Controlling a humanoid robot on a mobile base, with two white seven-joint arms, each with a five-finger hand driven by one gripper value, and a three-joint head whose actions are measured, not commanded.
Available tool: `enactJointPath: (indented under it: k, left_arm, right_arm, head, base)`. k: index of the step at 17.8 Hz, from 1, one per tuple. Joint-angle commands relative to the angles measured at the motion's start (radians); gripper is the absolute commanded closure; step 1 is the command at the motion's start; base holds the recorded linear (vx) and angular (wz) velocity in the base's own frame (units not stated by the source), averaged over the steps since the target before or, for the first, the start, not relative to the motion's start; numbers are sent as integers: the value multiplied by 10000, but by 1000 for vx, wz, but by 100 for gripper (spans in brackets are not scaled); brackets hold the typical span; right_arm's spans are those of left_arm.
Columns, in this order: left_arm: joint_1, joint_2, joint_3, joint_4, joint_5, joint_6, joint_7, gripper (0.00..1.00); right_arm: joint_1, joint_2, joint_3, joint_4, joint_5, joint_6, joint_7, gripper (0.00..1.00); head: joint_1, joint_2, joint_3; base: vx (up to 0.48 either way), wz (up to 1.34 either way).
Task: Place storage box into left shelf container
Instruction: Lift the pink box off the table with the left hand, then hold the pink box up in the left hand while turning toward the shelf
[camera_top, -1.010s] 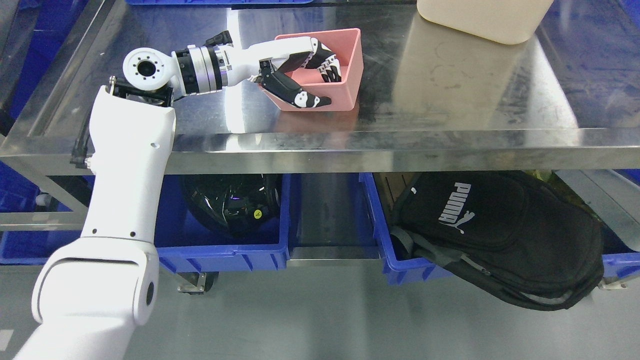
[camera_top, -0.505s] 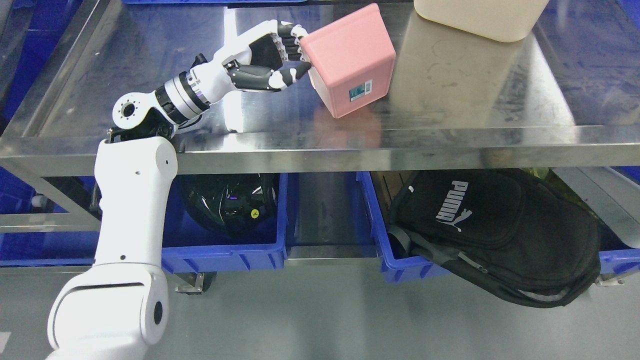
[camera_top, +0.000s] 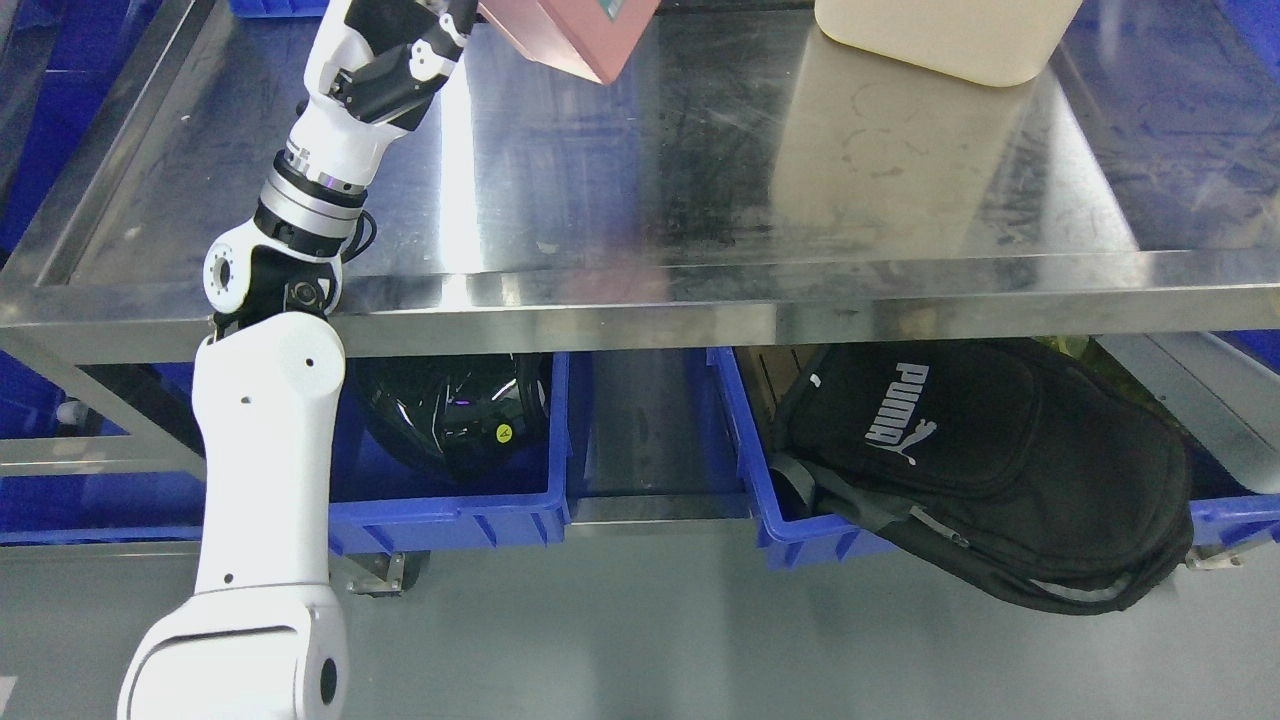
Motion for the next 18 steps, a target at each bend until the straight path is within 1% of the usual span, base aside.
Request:
enactJointPath:
  k: [1,3,6,8,11,12,15,18]
  left_arm:
    - [2812,117,-3229,-4993,347,-1768,2281,100]
    - [3719,117,-3876,-5135,8,-2367,2269,100]
    - [5008,117,-4476,-5135,-100,-3074,2025,100]
    - [5180,117,-4630,-5135,-116,-3487,2008,100]
    - [5195,117,-4737,-5135,-116,-3658,1993,99]
    - [5241,117,-4814,-5135,-116,-3856,1993,99]
    - [5532,117,-4876,-5135,-116,-3965,1993,99]
    - [5915,117,-4891,-5135,-116,-4042,1993,99]
  right_arm:
    - [92,-174,-46,-175,15,1,7,0]
    - [92,-174,-46,-175,15,1,7,0]
    - [92,-174,-46,-175,15,1,7,0]
    - [92,-174,-46,-175,15,1,7,0]
    - [92,-174,-46,-175,15,1,7,0]
    - [92,-174,-46,-175,15,1,7,0]
    - [92,-174,-46,-175,15,1,7,0]
    - [92,-174,-46,-175,15,1,7,0]
  head:
    - [0,0,0]
    - [0,0,0]
    - [0,-2,0]
    - [0,-2,0]
    - [0,-2,0]
    - [0,-2,0]
    - [0,-2,0]
    - [0,1,0]
  base:
    - [18,19]
    - [7,69]
    - [-47,134]
    - [33,87]
    - [3,167]
    - [14,202]
    - [6,742]
    - [31,1177]
